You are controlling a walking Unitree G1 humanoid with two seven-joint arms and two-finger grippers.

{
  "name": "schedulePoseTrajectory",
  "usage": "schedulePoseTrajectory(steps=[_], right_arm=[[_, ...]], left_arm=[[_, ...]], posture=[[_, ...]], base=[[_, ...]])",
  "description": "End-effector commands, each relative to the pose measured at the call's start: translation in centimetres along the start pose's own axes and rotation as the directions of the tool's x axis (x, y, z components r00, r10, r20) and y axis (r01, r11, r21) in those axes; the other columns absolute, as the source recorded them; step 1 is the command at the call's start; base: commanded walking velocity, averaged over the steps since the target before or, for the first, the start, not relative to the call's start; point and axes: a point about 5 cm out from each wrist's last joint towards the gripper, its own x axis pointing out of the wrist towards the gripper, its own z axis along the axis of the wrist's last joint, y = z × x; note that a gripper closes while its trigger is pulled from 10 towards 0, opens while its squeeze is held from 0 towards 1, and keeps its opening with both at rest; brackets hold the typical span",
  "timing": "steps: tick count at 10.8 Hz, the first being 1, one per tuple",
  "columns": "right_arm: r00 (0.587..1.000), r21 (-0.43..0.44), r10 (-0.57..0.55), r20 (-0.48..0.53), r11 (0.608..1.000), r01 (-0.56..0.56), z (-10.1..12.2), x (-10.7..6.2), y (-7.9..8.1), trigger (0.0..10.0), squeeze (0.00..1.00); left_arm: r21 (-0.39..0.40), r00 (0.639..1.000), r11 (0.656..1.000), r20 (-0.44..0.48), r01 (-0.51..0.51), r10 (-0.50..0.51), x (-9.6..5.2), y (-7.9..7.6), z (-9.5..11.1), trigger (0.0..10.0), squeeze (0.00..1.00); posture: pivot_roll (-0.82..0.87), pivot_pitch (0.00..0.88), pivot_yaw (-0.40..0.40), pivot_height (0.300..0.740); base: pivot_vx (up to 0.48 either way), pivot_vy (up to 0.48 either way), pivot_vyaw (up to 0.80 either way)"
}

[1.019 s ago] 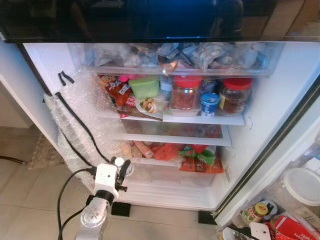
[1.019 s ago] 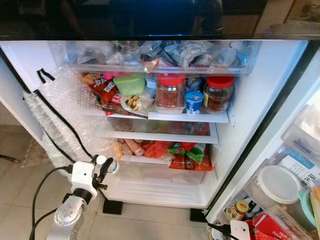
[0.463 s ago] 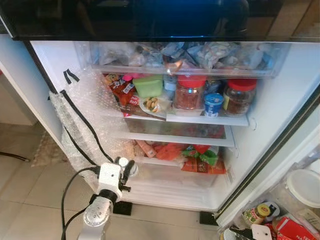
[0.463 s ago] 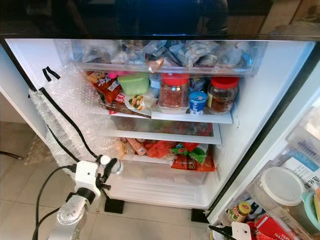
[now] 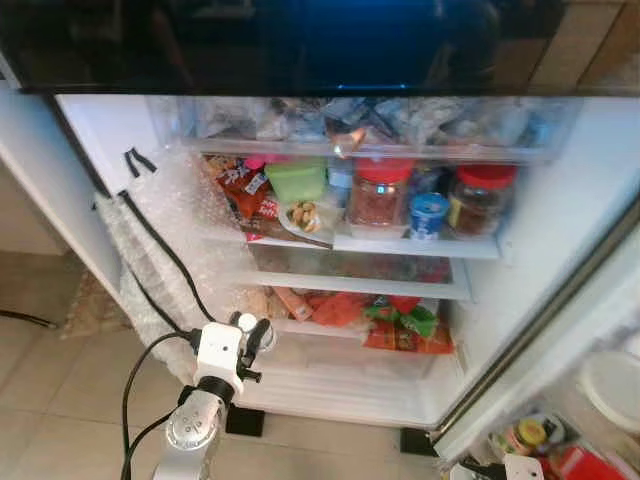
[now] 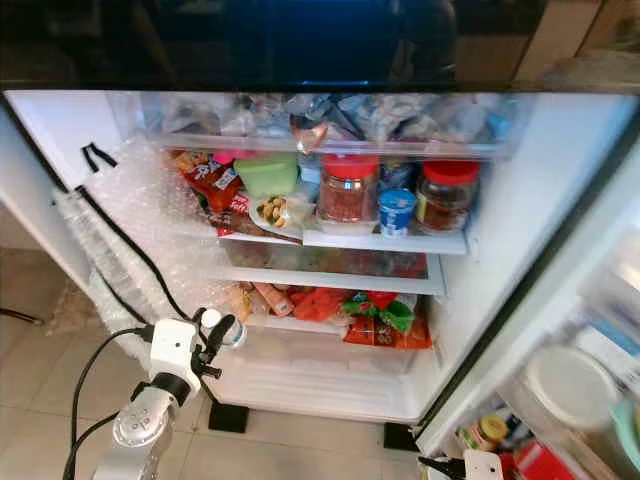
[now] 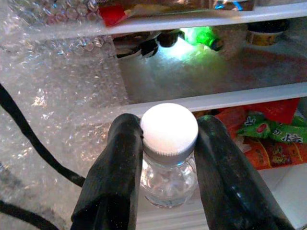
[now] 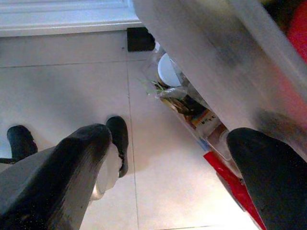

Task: Restocking fridge

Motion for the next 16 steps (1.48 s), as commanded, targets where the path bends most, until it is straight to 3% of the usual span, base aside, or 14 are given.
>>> schedulePoseTrajectory(steps=[1,8,16], right_arm=[[0.999,-0.010,-0.011,0.039,1.000,0.011,1.13,0.00,-0.46,10.0,0.00],[0.999,-0.021,-0.003,0.046,1.000,0.004,1.55,0.05,-0.33,10.0,0.00],[0.999,-0.019,0.009,0.044,1.000,-0.008,1.43,0.04,-0.29,10.0,0.00]], left_arm=[[-0.007,1.000,1.000,-0.001,-0.001,0.001,0.02,0.22,0.14,10.0,0.00],[-0.005,0.999,0.999,-0.010,0.033,-0.033,0.16,-0.42,0.14,10.0,0.00],[-0.011,0.999,0.999,-0.011,0.052,-0.052,0.05,-0.62,0.16,10.0,0.00]], posture=[[-0.06,0.015,0.021,0.740],[-0.05,0.003,0.017,0.740],[-0.05,0.004,0.017,0.740]], base=[[0.270,0.000,0.00],[0.077,0.000,0.00],[0.271,0.000,-0.11]])
